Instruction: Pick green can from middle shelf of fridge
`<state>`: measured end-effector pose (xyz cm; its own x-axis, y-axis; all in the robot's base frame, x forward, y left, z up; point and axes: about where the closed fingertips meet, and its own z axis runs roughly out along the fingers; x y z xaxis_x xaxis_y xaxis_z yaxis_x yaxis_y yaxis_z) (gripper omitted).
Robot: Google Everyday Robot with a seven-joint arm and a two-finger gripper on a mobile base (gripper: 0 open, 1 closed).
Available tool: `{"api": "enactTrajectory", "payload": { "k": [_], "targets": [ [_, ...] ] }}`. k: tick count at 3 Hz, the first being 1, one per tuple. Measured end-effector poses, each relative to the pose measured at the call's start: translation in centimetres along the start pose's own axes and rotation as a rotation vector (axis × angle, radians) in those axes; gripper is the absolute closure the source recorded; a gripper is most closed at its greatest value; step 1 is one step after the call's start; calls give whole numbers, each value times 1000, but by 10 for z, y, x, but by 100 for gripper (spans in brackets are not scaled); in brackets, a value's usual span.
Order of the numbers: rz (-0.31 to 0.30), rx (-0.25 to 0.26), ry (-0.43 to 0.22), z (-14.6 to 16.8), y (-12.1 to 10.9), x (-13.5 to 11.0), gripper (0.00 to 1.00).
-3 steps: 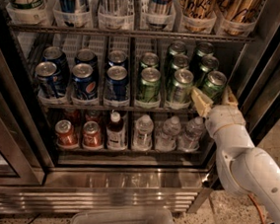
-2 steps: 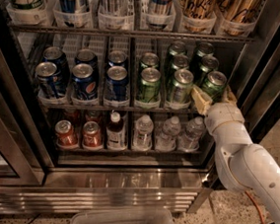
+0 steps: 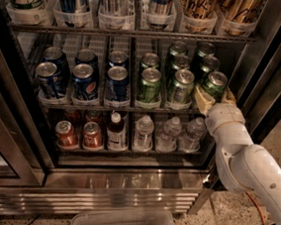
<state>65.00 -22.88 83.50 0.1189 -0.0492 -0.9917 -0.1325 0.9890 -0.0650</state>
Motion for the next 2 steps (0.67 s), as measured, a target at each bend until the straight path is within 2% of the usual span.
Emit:
{"api": "enactTrajectory", "payload": {
  "k": [1,2],
  "targets": [
    [0,0,0,0,0,0,100],
    [-8,-9,-6,-3,2,-5,100]
  ]
}}
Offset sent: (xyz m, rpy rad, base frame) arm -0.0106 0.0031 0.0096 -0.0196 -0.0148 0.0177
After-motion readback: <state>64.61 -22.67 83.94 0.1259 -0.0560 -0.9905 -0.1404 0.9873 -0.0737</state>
